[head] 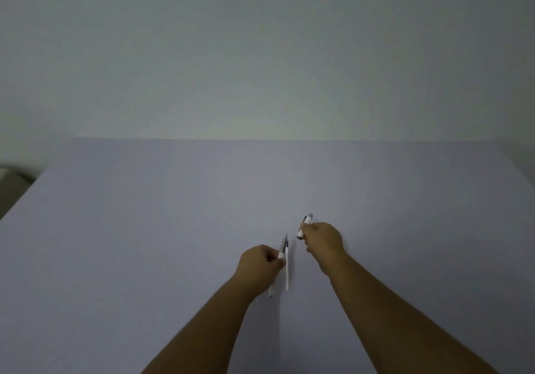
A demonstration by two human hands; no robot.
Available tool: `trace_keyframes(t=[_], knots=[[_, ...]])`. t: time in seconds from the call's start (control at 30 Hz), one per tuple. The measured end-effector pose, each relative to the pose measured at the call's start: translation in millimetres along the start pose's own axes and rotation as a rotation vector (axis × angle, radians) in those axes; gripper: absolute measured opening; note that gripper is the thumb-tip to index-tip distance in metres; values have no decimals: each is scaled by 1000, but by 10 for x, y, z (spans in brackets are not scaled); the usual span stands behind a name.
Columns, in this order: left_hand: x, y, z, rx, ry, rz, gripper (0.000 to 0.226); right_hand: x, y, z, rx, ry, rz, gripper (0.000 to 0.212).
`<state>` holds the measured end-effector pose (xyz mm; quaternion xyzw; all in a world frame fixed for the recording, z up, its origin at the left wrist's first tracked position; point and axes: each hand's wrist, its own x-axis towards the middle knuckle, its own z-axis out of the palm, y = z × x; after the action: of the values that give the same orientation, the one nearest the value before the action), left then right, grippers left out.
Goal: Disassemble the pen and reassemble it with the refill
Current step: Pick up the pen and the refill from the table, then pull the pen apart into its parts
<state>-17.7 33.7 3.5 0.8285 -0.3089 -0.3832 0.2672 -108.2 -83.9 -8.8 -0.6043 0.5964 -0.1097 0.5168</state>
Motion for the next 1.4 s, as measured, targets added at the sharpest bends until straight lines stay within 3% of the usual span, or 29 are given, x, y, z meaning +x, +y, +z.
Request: trace_keyframes(t=[0.2, 0.7, 0.83, 0.93, 1.07, 1.23, 1.4], knots=[[66, -86, -59, -29, 52, -60, 25, 51, 244, 21, -508, -148, -106, 31], [35, -64, -79, -3, 50, -30, 9, 10, 367, 156, -456, -37, -89, 28], [10, -56, -92, 81, 66, 47, 20, -115, 227, 71, -201, 15, -78, 33], [-38, -13, -101, 147, 96, 140, 21, -274, 66, 44, 131, -173, -33, 35], [-129, 64, -129, 188, 86, 221, 23, -367, -9, 14, 165, -222, -83, 24], [-222, 100, -303, -226, -118, 105, 20, -439, -48, -101, 278, -300, -173, 9], [-277, 115, -415, 33, -124, 229, 23, -540, -133, -301, 287, -467, -121, 12]])
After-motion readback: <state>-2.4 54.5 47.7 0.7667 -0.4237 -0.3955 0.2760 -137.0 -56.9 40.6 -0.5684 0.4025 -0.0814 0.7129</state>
